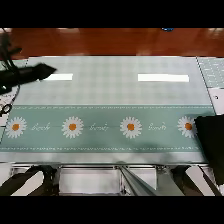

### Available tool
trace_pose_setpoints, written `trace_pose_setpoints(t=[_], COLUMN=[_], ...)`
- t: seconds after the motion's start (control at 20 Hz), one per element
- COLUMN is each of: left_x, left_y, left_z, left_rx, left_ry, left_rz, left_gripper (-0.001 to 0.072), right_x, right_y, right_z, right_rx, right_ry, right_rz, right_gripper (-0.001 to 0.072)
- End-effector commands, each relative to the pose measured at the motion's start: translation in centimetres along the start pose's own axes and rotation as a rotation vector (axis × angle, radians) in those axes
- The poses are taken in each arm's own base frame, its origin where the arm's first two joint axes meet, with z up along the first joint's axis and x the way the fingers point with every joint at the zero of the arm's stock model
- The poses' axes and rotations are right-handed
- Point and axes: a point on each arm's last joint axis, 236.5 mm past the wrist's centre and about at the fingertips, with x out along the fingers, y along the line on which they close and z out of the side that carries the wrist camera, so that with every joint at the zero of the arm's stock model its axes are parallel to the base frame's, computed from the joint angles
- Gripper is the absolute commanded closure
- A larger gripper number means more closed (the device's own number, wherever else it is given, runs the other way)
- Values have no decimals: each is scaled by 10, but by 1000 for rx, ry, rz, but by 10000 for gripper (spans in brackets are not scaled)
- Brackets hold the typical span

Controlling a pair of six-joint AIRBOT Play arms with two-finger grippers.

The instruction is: Fold the shirts.

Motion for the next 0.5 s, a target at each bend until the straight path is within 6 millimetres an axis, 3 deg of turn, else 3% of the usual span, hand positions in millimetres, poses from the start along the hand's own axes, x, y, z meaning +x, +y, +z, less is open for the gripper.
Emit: trace_pose_setpoints(t=[0.0,0.05,0.1,0.15,0.2,0.25,0.35,0.45], left_x=[-14,-3,10,22,32,36,35,37], left_y=[-52,-62,-58,-39,-14,10,27,33], left_z=[72,55,29,-2,-29,-56,-98,-110], left_rx=[77,128,147,134,119,104,75,71], left_ry=[-164,-95,2,105,173,254,422,474], left_rz=[-30,-16,36,135,238,325,367,374], left_gripper=[691,691,691,691,691,690,690,689], right_x=[7,26,57,97,134,155,175,180], right_y=[204,241,259,251,225,198,158,144], right_z=[3,-31,-69,-95,-113,-125,-147,-163], right_rx=[-343,-482,-614,-716,-787,-838,-928,-905], right_ry=[-188,-156,-102,-55,-5,44,193,284], right_rz=[462,473,407,247,32,-141,-321,-356], right_gripper=[689,689,689,689,689,689,690,689])
